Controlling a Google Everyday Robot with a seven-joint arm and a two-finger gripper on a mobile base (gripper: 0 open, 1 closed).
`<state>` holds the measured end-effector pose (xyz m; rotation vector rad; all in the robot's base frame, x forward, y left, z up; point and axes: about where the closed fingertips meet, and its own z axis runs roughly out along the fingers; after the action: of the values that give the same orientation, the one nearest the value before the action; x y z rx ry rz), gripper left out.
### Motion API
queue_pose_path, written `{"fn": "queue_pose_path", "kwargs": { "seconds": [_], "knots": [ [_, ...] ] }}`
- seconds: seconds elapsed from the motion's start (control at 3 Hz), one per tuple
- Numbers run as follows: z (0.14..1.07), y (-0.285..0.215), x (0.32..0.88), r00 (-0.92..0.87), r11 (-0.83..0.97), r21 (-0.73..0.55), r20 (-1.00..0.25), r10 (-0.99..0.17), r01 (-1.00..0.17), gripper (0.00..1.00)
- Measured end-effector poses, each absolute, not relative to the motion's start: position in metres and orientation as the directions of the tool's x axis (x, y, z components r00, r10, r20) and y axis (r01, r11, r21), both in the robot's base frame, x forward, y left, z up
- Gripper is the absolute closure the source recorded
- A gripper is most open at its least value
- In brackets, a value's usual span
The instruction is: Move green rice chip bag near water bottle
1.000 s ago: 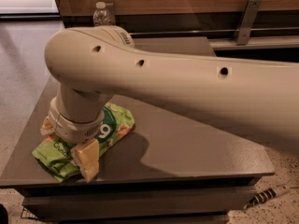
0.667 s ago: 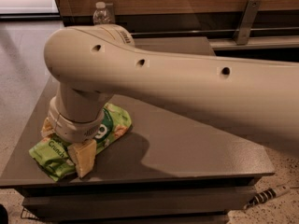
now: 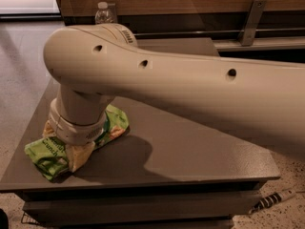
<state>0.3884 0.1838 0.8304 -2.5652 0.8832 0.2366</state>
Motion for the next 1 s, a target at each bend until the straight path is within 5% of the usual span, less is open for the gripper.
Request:
{"fn": "queue_pose_path", "kwargs": {
  "seconds": [1.0],
  "knots": [
    [0.874,0.165,0.389,0.772,-0.703,-0.326,-0.178,-0.611,-0.632,1.0]
  ]
}}
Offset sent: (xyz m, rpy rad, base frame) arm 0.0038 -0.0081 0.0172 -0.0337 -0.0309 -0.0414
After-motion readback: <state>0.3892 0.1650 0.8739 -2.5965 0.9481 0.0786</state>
